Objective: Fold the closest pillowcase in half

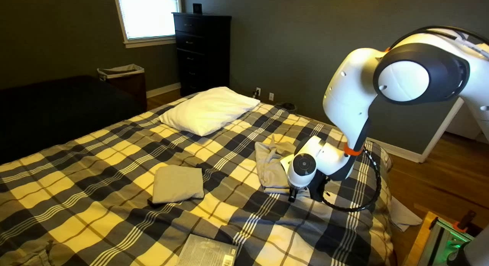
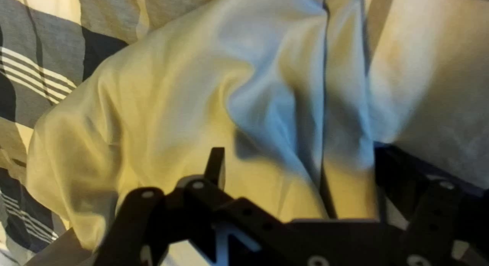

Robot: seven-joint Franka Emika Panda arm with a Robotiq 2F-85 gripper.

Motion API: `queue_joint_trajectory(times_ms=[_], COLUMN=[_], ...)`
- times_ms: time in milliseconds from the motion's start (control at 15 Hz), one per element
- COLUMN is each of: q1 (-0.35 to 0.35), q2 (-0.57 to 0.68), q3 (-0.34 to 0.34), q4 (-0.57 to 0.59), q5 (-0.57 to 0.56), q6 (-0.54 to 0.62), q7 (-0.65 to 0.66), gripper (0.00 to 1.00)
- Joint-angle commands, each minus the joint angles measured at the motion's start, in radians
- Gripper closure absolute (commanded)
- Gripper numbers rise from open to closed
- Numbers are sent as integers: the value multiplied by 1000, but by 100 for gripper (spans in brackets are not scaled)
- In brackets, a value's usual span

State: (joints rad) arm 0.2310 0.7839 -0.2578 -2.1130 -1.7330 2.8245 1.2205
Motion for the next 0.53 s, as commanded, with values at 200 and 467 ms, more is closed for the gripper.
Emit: queue_joint_trajectory(times_ms=[200,467], q1=[35,47], q2=[82,45], q3=[12,23], q4=[94,66], q5=[-168,-255], q6=[-54,-75], q7=[94,169], gripper=[42,72])
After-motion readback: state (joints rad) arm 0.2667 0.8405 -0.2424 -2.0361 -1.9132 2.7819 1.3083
